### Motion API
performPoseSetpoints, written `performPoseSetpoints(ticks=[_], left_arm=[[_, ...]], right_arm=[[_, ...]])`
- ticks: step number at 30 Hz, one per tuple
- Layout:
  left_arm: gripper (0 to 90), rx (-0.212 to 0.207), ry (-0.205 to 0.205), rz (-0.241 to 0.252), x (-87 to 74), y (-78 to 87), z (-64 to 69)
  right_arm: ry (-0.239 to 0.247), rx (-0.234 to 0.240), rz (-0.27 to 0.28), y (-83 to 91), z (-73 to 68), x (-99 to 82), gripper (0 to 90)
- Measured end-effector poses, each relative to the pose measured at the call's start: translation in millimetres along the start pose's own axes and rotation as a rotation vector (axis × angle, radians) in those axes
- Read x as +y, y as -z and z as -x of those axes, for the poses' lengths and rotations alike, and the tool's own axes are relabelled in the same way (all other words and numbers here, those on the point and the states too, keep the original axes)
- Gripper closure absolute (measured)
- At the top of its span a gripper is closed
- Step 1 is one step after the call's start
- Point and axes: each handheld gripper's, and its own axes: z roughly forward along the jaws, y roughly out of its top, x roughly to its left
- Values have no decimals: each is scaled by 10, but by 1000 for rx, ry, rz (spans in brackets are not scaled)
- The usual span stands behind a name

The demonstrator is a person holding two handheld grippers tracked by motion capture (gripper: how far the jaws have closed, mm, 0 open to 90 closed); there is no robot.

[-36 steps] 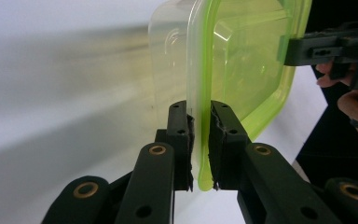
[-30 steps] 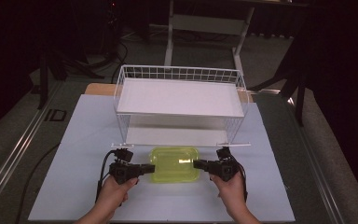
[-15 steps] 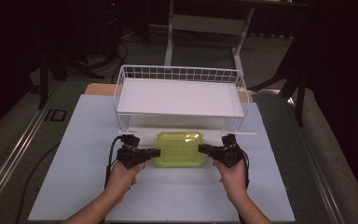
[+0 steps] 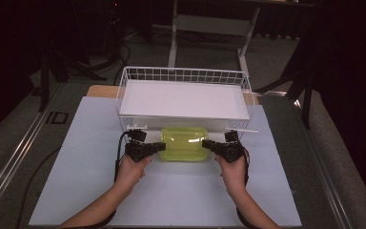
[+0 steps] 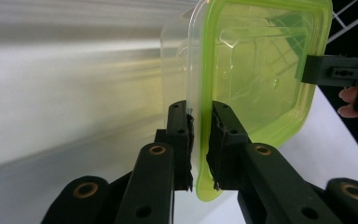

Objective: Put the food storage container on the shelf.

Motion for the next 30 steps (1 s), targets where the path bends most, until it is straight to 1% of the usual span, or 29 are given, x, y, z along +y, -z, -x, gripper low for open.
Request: performPoseSetpoints(ticks=[1,4,7,8,10,11,12,14,15,16,19,24,25,27,29,30], left_arm=[[802,3,4,11,14,-8,-1],[802,11,0,17,56,-34,-41],[802,12,5,16,68,-69,-77],[801,14,14,11,72,-85,-87],[801,8,28,3,73,-116,-105],[801,13,29,-1,70,-135,-108],[801,13,30,-2,67,-150,-115],[801,21,36,-7,69,-180,-129],[800,17,39,3,68,-190,-139],[800,12,43,8,77,-200,-139],[797,20,45,19,97,-217,-134],[772,21,41,33,117,-248,-155],[762,24,30,38,123,-257,-159],[725,56,8,40,138,-285,-155],[690,69,-13,45,152,-311,-165],[680,66,3,49,154,-323,-170]], right_arm=[[0,-1,6,-12,10,6,798],[-8,-7,17,-56,30,42,796],[-5,-13,27,-96,47,65,796],[-2,-16,27,-113,55,70,795],[-21,-23,17,-141,69,72,793],[-18,-26,23,-160,90,71,790],[-36,-32,16,-169,97,70,789],[-11,-34,29,-201,138,64,789],[-13,-34,24,-215,151,60,788],[-27,-44,19,-225,155,54,785],[-35,-34,24,-245,199,57,782],[-38,-59,13,-279,179,95,746],[-33,-69,14,-286,172,97,738],[-25,-94,17,-305,151,95,721],[-9,-108,14,-333,158,85,695],[-2,-112,30,-347,171,73,692]])
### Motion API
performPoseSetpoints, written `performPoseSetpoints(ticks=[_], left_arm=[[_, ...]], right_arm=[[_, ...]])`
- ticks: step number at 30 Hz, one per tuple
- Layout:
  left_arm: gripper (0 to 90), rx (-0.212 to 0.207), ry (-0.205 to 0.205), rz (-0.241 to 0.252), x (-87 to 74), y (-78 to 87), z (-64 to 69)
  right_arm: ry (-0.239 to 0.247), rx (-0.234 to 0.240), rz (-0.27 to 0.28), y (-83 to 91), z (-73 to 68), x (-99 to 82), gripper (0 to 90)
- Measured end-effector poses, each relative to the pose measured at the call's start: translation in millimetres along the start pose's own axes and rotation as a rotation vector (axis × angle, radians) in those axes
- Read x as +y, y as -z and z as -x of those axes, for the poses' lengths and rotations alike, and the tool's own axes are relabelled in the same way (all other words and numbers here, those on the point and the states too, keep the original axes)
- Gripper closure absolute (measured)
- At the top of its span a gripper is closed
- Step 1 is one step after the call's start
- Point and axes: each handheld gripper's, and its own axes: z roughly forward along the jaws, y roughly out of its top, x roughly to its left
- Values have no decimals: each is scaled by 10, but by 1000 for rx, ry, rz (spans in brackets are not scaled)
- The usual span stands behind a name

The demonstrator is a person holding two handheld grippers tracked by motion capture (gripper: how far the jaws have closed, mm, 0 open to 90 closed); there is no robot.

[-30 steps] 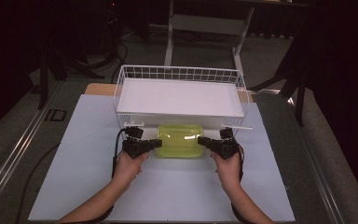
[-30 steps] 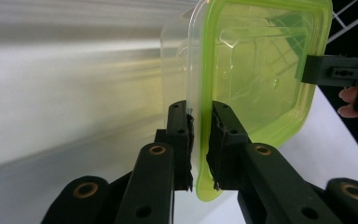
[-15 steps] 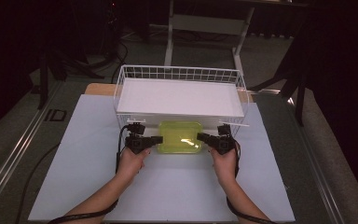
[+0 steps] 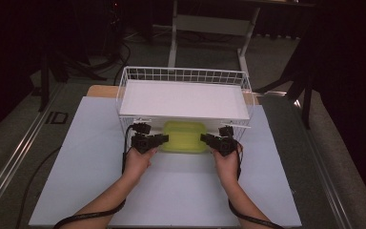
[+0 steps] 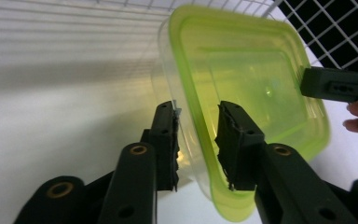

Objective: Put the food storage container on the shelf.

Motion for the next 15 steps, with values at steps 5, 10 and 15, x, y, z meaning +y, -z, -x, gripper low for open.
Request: performPoseSetpoints(ticks=[5,10,15], left_arm=[[653,17,-35,12,13,-26,-24],[571,21,-40,16,16,-32,-31],[367,-31,-73,44,4,-6,-4]], right_arm=[[11,-5,31,-47,27,-20,650],[63,-53,42,-63,-15,-25,592],[119,-59,86,-3,-68,-26,536]])
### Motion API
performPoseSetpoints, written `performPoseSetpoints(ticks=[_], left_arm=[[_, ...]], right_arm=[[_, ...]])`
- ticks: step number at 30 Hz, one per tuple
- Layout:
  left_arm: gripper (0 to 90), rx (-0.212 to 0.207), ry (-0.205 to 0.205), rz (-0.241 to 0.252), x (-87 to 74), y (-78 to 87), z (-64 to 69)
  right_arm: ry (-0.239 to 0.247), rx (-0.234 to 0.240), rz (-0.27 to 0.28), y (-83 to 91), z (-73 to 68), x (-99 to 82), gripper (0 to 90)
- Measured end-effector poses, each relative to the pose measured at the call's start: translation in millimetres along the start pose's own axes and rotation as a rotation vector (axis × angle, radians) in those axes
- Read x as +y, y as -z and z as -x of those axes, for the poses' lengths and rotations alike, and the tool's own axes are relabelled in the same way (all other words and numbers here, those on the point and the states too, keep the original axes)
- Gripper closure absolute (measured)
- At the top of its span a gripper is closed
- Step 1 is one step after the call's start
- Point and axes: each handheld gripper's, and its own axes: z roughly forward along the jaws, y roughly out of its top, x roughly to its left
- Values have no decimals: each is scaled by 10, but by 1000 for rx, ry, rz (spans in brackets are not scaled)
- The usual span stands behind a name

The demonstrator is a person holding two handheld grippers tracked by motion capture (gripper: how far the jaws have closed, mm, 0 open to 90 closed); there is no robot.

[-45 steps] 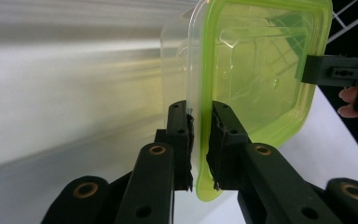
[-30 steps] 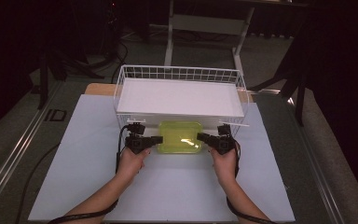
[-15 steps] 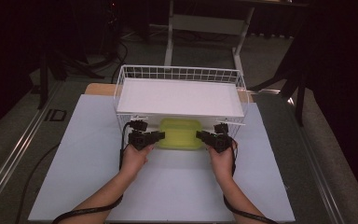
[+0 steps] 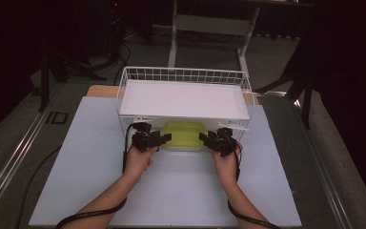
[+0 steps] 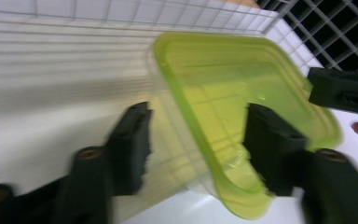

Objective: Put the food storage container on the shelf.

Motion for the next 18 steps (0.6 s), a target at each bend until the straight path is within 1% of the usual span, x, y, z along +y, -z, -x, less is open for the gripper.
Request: performPoseSetpoints(ticks=[1,2,3,5,6,7,8,9,10,11,12,13,15,16,18], left_arm=[[338,-11,-28,0,0,20,1],[336,-2,-17,16,-6,35,21],[315,7,-14,34,-10,57,30],[270,-24,7,60,-13,106,42],[244,-18,5,70,-15,134,51],[225,-55,-43,74,-8,154,40],[200,-56,-32,72,-19,173,71],[185,-60,-33,63,-32,196,96],[177,-81,-68,60,-35,209,93],[164,-96,-67,56,-52,228,122],[150,-92,-101,57,-61,256,130],[150,-96,-105,57,-74,286,144],[149,-106,-106,67,-97,353,146],[149,-113,-105,75,-110,392,145],[149,-110,-115,82,-133,468,147]], right_arm=[[12,2,5,22,-12,5,529],[22,5,11,44,-26,9,530],[20,6,12,71,-48,11,529],[26,19,16,117,-72,10,525],[33,22,17,141,-90,6,525],[42,23,19,165,-106,3,525],[41,28,20,187,-120,-2,525],[38,36,20,210,-130,-8,528],[39,44,22,240,-142,-16,533],[44,48,22,256,-152,-20,534],[51,48,21,276,-173,-24,534],[56,54,22,294,-187,-29,537],[46,72,18,328,-218,-47,545],[51,80,17,341,-232,-59,547],[56,91,12,365,-275,-95,567]])
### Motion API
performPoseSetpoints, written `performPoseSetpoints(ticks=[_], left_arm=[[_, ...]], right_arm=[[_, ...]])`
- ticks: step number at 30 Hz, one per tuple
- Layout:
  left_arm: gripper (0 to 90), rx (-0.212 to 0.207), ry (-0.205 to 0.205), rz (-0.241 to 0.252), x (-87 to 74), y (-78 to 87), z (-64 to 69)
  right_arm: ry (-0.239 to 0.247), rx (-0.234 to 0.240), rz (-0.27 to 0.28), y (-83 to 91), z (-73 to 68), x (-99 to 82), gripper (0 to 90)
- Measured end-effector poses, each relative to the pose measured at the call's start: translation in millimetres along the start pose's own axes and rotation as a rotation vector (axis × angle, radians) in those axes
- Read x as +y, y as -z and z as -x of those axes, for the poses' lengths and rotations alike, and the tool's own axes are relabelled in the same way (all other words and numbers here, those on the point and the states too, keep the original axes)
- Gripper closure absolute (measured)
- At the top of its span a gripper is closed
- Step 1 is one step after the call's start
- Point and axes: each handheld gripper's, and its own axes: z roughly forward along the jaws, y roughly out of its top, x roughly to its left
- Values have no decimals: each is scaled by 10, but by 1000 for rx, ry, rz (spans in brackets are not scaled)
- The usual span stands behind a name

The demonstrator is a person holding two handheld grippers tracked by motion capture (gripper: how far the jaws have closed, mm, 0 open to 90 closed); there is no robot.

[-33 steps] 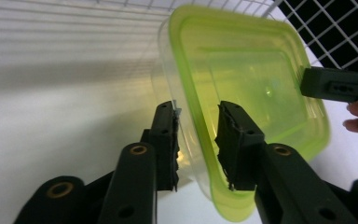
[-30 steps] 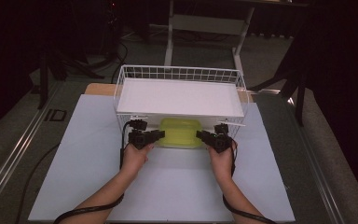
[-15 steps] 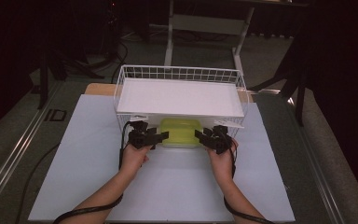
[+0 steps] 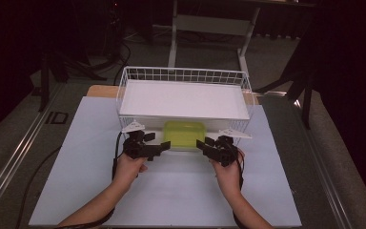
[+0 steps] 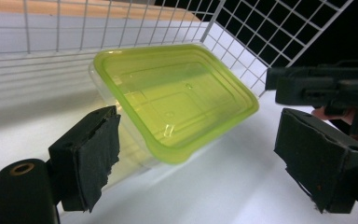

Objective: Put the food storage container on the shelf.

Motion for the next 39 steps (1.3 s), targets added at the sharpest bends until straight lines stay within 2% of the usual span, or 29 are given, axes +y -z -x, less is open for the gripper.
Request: performPoseSetpoints(ticks=[2,4,5,8,11,12,16,18,22,25,29,39], left_arm=[[149,0,-16,-1,-22,68,19],[149,-7,-24,-2,-48,135,37],[149,-7,-34,-7,-68,179,55],[149,-11,-45,-3,-134,285,94],[149,-7,-83,-8,-211,393,143],[149,-13,-88,-11,-237,434,151],[147,-29,-63,4,-314,553,137],[146,-21,-70,-1,-355,604,128],[145,-19,-68,-4,-451,672,91],[145,-8,-69,-13,-527,692,57],[143,-13,-66,-10,-589,704,22],[141,-11,-82,-2,-595,722,14]], right_arm=[[7,7,-8,16,-48,-39,601],[10,20,-22,21,-94,-79,690],[15,27,-33,17,-120,-100,701],[42,50,-77,-17,-193,-160,810],[69,50,-111,-48,-238,-197,898],[72,51,-117,-66,-249,-208,900],[76,57,-137,-153,-286,-252,900],[83,50,-144,-197,-293,-274,900],[63,47,-160,-284,-273,-312,900],[58,33,-167,-348,-253,-319,900],[54,14,-173,-423,-238,-301,900],[43,-7,-166,-631,-244,-222,900]])
